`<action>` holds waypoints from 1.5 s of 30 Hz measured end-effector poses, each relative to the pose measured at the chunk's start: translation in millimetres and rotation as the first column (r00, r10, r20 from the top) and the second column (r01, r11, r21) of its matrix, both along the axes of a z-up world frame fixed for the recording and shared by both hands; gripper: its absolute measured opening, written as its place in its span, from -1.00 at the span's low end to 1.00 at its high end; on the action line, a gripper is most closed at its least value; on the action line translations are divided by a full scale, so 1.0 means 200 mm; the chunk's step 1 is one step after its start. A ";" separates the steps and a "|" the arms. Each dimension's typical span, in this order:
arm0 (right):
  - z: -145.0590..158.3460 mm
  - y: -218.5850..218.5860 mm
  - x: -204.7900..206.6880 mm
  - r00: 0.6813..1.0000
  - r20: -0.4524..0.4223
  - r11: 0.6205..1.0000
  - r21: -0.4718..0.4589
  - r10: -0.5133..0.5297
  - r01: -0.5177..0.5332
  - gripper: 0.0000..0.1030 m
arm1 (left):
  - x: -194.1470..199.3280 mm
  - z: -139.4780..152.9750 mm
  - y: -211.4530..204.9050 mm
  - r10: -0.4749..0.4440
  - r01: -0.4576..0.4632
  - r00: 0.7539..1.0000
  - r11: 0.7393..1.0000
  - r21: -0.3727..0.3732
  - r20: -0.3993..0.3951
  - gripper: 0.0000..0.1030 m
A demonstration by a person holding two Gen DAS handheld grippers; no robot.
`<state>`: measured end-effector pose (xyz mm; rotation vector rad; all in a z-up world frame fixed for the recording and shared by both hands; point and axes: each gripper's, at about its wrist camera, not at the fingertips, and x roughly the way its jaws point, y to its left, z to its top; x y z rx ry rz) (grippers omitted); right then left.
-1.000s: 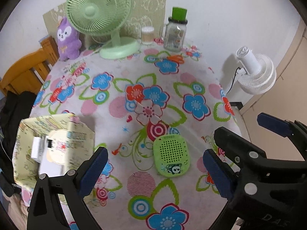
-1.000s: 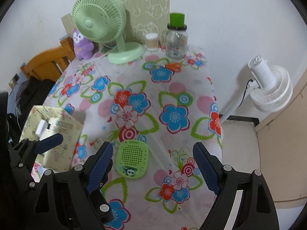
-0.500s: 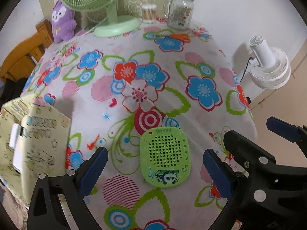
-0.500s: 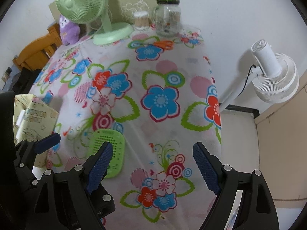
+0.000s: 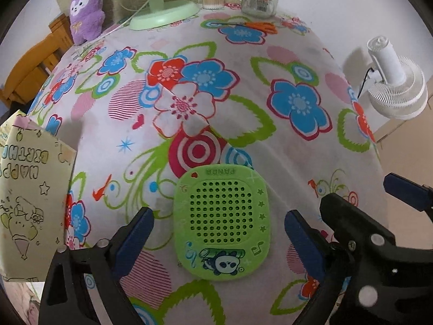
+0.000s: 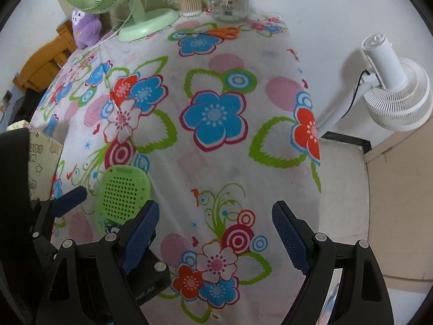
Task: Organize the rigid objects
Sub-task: 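Grasp the green panda speaker with the left gripper, then lift the green speaker with the left gripper and carry it over the yellow box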
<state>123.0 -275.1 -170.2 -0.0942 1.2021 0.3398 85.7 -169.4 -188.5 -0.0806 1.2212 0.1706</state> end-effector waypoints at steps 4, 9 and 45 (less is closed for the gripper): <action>-0.03 -0.02 0.00 1.000 -0.010 1.000 -0.001 0.003 -0.003 0.70 | 0.00 -0.03 0.00 0.014 -0.014 1.000 1.000 -0.003 -0.015 0.73; -0.04 -0.03 0.01 1.000 -0.023 1.000 0.007 -0.006 0.006 0.70 | 0.00 -0.02 -0.01 -0.017 0.017 1.000 1.000 -0.011 -0.001 0.56; 0.41 0.14 -0.20 0.993 0.063 0.993 0.063 -0.100 0.096 0.70 | -0.14 0.46 0.17 -0.120 0.119 0.990 0.993 0.020 0.078 0.49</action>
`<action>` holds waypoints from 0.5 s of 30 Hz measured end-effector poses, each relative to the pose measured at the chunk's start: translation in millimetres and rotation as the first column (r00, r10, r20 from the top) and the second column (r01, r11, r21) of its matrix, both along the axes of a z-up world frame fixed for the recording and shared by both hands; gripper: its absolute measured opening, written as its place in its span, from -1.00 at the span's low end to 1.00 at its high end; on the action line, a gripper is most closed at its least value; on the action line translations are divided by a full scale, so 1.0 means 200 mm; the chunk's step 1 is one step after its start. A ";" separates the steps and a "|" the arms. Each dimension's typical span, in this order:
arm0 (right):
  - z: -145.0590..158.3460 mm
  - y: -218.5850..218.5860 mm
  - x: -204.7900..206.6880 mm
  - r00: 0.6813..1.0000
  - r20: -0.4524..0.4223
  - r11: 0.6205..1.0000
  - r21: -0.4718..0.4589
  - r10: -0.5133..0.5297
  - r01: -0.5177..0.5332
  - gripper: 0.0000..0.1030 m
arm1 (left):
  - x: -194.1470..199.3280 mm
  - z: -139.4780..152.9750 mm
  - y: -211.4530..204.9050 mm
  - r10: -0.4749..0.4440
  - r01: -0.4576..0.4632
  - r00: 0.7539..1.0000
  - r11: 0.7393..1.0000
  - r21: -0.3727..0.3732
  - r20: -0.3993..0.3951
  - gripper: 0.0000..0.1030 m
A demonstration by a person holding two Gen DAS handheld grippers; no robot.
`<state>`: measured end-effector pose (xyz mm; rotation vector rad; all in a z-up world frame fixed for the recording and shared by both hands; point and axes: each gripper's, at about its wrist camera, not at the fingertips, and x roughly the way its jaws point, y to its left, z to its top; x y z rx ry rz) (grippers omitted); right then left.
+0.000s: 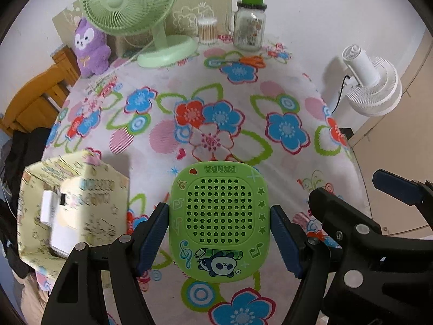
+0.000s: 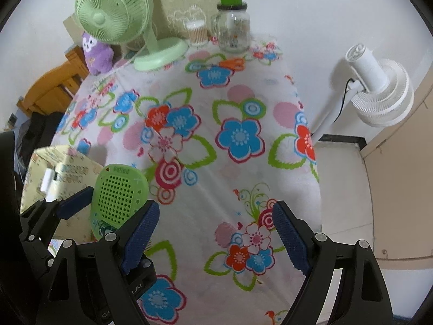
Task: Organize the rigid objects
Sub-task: 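Lift the green speaker with the left gripper and carry it over the yellow box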
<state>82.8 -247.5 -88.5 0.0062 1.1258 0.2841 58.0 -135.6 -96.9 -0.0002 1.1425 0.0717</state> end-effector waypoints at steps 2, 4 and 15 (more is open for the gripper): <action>0.05 0.00 -0.01 1.000 0.012 1.000 0.009 -0.012 0.012 0.70 | 0.00 0.04 0.01 -0.011 0.011 1.000 1.000 0.003 0.014 0.49; 0.10 0.01 -0.02 0.999 0.028 0.999 0.019 -0.026 0.026 0.70 | -0.01 0.09 0.02 -0.021 0.021 0.999 1.000 0.007 0.029 0.49; 0.29 0.12 -0.09 0.995 0.087 0.998 0.029 -0.054 0.051 0.70 | -0.06 0.29 0.12 -0.041 0.040 0.996 0.999 0.012 0.085 0.49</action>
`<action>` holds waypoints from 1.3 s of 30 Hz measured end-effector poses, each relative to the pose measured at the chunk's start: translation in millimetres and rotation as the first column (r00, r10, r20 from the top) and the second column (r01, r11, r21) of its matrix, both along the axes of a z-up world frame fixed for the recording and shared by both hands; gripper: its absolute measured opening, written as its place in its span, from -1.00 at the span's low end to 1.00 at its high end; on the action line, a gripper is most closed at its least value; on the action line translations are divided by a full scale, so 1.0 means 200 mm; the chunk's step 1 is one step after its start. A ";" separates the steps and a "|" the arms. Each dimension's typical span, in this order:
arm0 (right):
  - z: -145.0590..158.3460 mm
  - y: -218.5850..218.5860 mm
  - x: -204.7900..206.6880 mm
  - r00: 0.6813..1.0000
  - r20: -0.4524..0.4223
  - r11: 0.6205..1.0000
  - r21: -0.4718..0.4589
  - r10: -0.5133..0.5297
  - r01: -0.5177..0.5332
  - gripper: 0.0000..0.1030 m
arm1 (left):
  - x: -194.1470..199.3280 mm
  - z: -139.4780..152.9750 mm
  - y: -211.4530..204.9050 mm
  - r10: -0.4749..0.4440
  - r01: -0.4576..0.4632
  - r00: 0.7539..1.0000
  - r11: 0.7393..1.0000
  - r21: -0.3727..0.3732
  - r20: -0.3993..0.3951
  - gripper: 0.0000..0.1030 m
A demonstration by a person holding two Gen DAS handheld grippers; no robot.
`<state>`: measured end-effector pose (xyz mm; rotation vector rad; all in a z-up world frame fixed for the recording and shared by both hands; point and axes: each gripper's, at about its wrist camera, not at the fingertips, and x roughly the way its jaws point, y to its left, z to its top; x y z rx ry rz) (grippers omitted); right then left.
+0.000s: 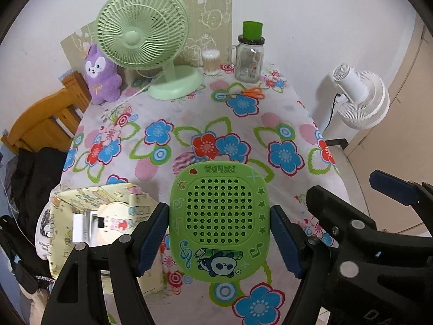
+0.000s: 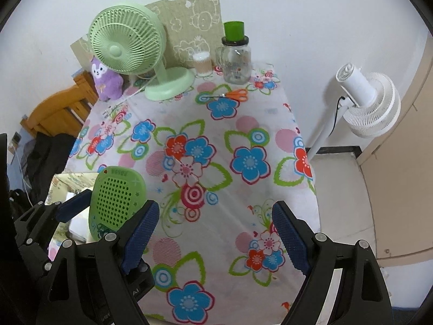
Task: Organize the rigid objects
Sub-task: 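Lift the green speaker with the left gripper and carry it over the yellow box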
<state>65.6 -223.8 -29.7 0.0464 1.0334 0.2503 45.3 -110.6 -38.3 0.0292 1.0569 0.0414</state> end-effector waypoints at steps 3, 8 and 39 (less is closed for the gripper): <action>0.04 0.06 -0.01 1.000 0.021 1.000 -0.015 0.004 -0.003 0.70 | -0.01 0.04 0.04 0.002 -0.002 1.000 1.000 -0.014 0.009 0.49; 0.10 0.14 -0.04 0.999 0.047 1.000 -0.020 -0.001 0.002 0.70 | -0.04 0.10 0.13 -0.002 0.002 0.999 1.000 -0.008 0.040 0.49; 0.11 0.71 -0.13 0.997 0.073 0.998 -0.054 -0.025 0.029 0.70 | -0.12 0.08 0.67 -0.025 0.026 0.997 1.000 -0.008 0.071 0.49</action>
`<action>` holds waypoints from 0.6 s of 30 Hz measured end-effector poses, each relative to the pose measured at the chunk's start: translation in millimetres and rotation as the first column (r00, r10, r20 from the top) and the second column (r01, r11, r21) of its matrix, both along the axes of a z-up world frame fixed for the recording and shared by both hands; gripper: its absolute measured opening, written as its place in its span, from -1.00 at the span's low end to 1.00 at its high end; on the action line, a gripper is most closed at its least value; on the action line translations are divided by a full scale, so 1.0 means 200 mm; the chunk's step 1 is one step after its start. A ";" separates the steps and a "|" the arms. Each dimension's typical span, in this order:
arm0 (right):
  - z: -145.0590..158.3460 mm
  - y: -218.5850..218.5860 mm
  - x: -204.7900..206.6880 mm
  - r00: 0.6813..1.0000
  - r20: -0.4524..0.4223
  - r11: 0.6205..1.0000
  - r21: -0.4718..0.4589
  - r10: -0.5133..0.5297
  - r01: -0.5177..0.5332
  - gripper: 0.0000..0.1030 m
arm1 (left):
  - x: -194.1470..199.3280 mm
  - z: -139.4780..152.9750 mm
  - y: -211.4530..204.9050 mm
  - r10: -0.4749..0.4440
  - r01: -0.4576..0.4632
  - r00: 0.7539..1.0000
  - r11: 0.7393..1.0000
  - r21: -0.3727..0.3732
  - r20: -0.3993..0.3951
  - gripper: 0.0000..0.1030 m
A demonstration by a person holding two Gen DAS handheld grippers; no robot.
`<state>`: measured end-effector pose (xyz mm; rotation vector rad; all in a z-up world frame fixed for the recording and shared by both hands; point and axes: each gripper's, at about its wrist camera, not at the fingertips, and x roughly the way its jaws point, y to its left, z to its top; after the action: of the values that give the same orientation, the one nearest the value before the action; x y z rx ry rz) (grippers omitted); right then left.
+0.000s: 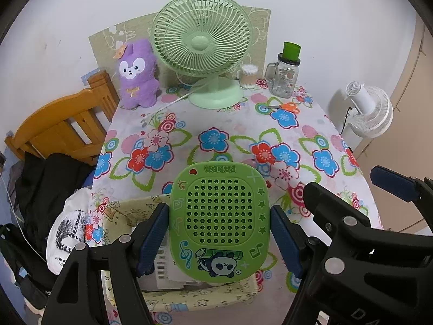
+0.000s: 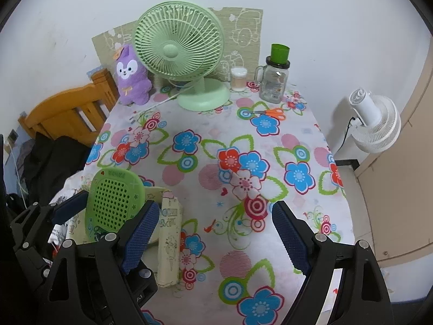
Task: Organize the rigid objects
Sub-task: 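Lift the green speaker with the left gripper and carry it over the yellow box, then lower the green speaker into the yellow box and open the left gripper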
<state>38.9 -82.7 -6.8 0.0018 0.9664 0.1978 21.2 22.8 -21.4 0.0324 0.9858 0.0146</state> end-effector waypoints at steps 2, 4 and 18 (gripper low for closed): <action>-0.03 0.02 0.01 1.000 -0.017 1.000 0.003 0.002 -0.001 0.70 | 0.00 -0.03 0.03 0.003 -0.003 1.000 1.000 -0.001 -0.003 0.49; -0.06 0.05 0.02 0.999 -0.036 1.000 -0.007 0.000 0.000 0.70 | 0.01 -0.07 0.05 0.007 -0.007 1.000 1.000 -0.005 -0.019 0.49; -0.27 0.24 0.06 0.991 -0.128 0.996 -0.081 0.033 -0.043 0.70 | 0.03 -0.30 0.21 0.036 -0.039 0.992 0.999 -0.029 -0.123 0.49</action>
<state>51.2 -34.0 -60.1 -0.0819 1.1010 0.1942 26.6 64.9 -80.8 -0.0140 1.1094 0.0321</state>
